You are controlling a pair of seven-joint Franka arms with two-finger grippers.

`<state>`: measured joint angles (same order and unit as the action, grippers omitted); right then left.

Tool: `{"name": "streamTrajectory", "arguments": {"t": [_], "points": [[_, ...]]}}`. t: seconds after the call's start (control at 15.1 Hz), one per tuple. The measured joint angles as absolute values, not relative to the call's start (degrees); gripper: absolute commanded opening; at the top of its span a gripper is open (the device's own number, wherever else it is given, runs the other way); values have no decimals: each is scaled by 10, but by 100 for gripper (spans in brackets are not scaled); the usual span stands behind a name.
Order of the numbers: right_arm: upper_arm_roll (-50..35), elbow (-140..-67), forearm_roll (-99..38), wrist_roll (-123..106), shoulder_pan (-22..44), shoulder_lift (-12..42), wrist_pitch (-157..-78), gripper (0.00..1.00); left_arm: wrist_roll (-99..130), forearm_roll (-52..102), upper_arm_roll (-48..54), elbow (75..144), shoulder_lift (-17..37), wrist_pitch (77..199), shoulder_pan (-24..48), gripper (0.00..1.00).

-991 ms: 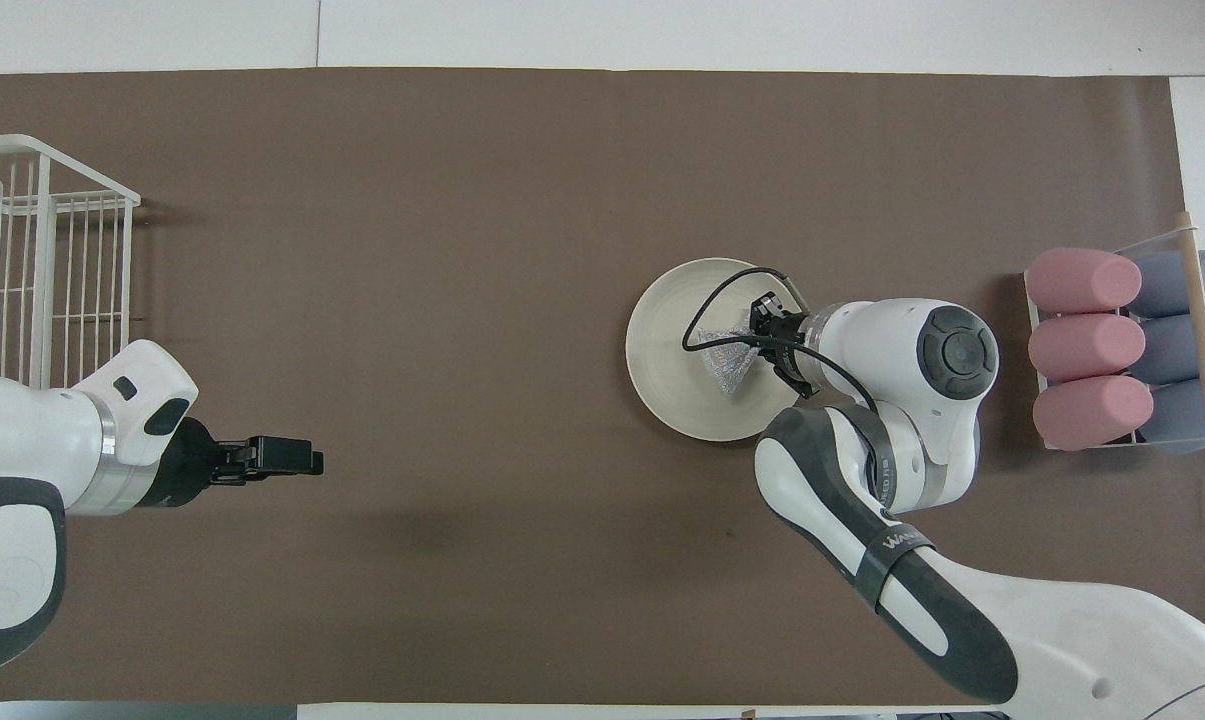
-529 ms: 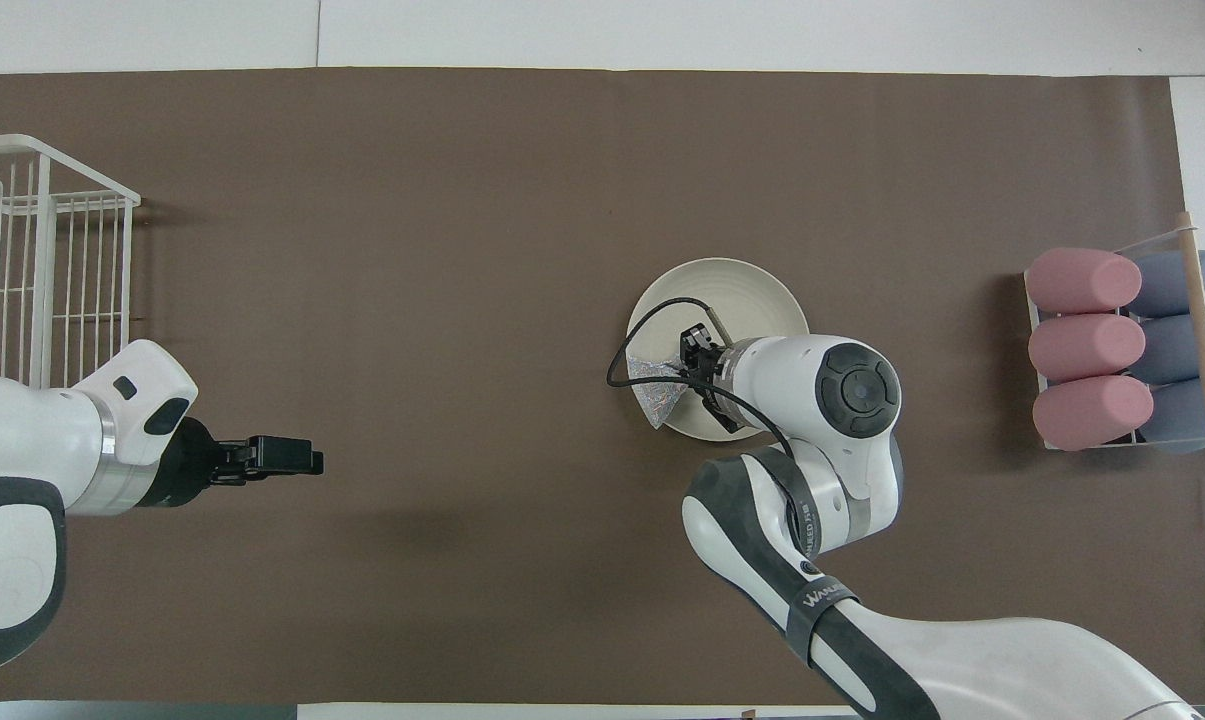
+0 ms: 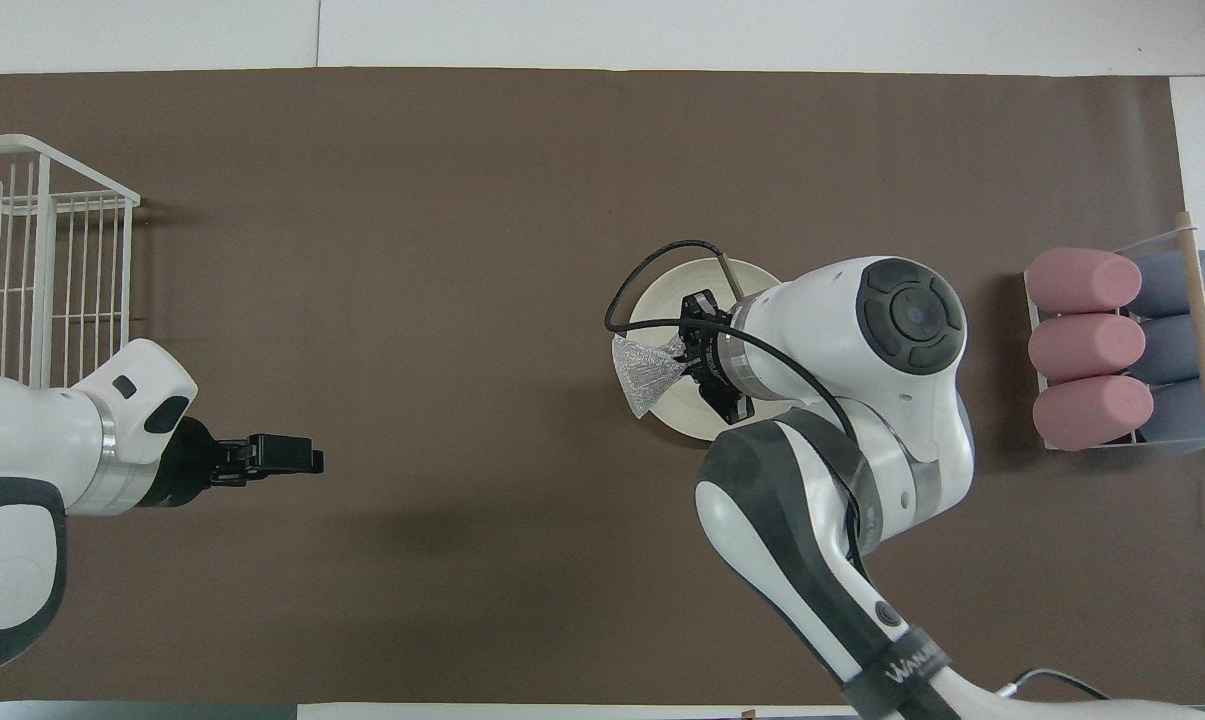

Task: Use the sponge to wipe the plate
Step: 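Rub the scrubber around the white plate surface with the right gripper, then bring the scrubber to the left gripper while the left gripper grasps it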

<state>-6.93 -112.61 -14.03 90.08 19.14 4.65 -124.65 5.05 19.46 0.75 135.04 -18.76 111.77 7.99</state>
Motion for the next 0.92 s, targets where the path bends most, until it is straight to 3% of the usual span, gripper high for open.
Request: {"name": "streamTrajectory", "arguments": {"t": [0.46, 0.73, 0.92], "points": [[-71, -1002, -118, 1053, 197, -33, -1046, 0, 107, 476, 12, 1338, -188, 1117, 80, 100], [-76, -985, -93, 1154, 267, -28, -1042, 0, 106, 661, 18, 1338, -188, 1117, 90, 100], [-78, -990, -83, 1192, 311, -23, -1045, 0, 93, 769, 19, 1338, -188, 1154, 142, 100]]}}
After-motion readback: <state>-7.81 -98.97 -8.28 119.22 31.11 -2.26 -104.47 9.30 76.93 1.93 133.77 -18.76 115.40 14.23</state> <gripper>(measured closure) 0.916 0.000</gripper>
